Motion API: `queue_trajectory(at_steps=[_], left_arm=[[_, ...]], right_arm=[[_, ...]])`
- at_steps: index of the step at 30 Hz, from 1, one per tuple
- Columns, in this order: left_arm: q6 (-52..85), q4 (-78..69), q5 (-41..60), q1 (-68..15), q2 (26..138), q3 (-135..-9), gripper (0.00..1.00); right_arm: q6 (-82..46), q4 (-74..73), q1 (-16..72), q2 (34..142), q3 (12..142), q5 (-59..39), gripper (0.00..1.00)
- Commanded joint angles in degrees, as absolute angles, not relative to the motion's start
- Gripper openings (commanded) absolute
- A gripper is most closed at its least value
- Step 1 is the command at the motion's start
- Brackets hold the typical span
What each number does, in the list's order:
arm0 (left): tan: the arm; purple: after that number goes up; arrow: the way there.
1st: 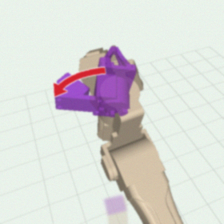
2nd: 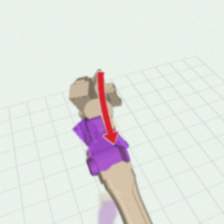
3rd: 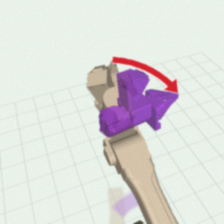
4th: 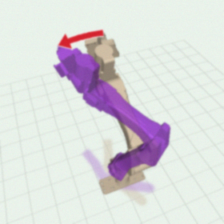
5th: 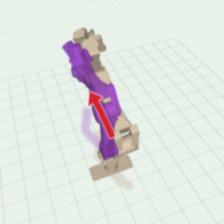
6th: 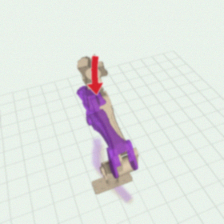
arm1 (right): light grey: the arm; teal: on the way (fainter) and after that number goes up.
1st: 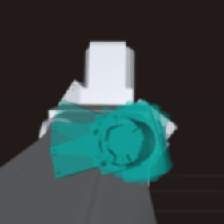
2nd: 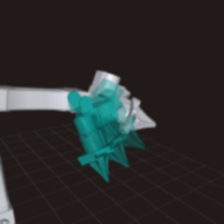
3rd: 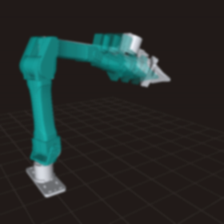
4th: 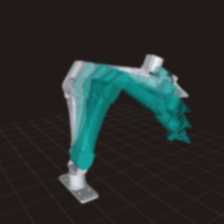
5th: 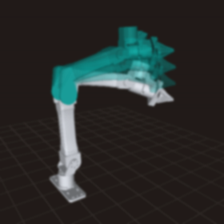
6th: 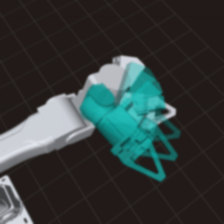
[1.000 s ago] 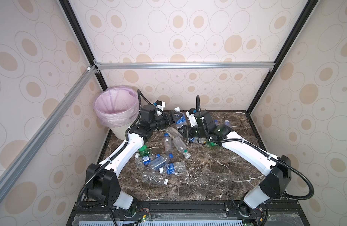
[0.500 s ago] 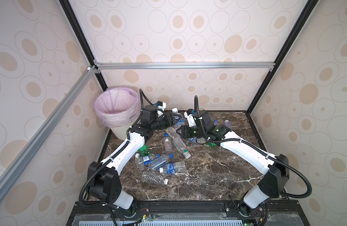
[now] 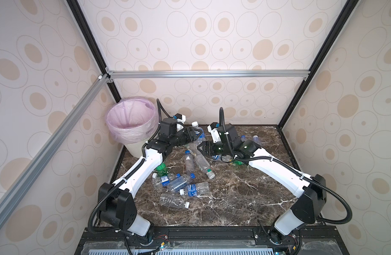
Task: Throw the plastic bottles in the bin
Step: 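Release the bottle over the bin with the left gripper while the right withdraws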
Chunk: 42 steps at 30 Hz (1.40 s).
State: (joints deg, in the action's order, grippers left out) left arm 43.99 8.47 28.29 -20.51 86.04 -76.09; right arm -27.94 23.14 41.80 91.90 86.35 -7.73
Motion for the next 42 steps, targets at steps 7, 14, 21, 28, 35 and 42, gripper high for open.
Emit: queue_trajectory(at_steps=[7, 14, 21, 28, 35, 42], left_arm=[[32.4, 21.0, 14.2, -17.8, 86.1, -90.5, 0.55], [25.4, 26.5, 1.5, -16.5, 87.0, -102.6, 0.53], [19.6, 25.9, -9.1, -14.2, 87.3, -110.1, 0.51], [10.1, 24.0, -18.9, -12.1, 89.3, -121.0, 0.50], [4.0, 13.5, -24.2, -12.0, 84.6, -119.2, 0.52], [1.2, 9.7, -27.4, -9.8, 84.7, -114.1, 0.50]], right_arm=[[-25.6, 22.9, 42.4, 84.6, 86.0, -4.5, 1.00], [-18.7, 23.5, 43.5, 88.5, 93.1, -2.0, 1.00], [-13.7, 19.1, 45.9, 94.7, 103.1, -4.2, 1.00], [-10.9, 15.1, 47.3, 99.6, 112.2, -6.2, 1.00], [-10.5, 15.9, 47.4, 103.7, 120.7, -7.2, 1.00], [-10.3, 17.7, 47.4, 105.0, 121.3, -7.1, 1.00]])
